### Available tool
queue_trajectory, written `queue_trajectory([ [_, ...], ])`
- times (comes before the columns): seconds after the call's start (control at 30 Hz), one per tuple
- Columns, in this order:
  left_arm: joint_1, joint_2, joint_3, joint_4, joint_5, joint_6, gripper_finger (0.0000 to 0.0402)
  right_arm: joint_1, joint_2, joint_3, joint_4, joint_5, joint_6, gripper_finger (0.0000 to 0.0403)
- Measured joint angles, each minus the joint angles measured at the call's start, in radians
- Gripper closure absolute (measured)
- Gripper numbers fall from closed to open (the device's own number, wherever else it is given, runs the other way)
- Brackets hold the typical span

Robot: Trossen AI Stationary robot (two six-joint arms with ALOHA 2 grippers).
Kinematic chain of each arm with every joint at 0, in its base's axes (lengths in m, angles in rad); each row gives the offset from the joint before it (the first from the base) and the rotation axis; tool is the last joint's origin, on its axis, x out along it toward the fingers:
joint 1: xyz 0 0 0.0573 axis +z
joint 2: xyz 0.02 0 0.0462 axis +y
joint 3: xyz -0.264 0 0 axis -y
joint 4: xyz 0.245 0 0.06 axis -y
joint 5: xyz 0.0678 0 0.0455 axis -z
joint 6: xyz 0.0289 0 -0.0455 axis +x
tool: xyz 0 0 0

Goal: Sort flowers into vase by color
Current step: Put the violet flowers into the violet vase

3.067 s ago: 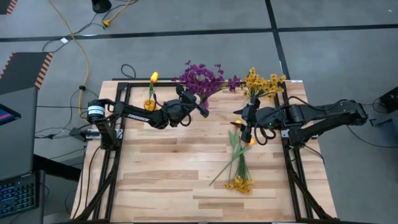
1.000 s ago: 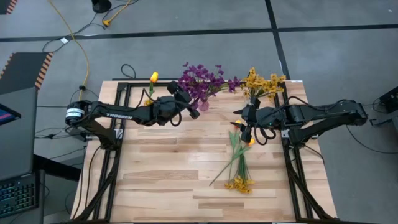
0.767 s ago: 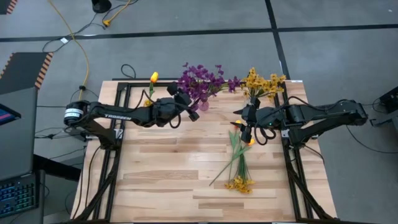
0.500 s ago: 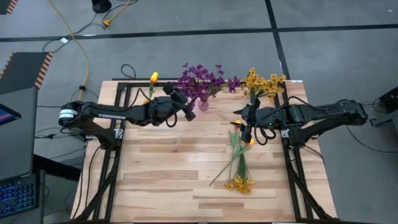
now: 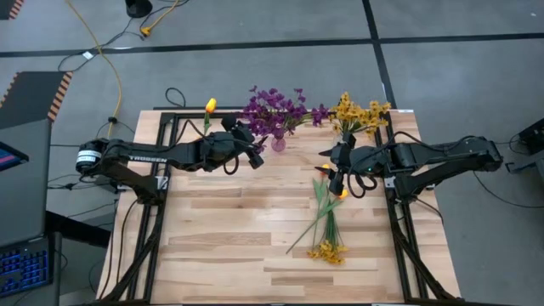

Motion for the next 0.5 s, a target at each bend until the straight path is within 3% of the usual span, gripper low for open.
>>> queue_trajectory([
  [0.5,0.0,-0.029,0.0,-0.06,-0.006,0.015,0.0175,0.0,0.0,0.0,0.0,0.0,0.0,0.0164],
])
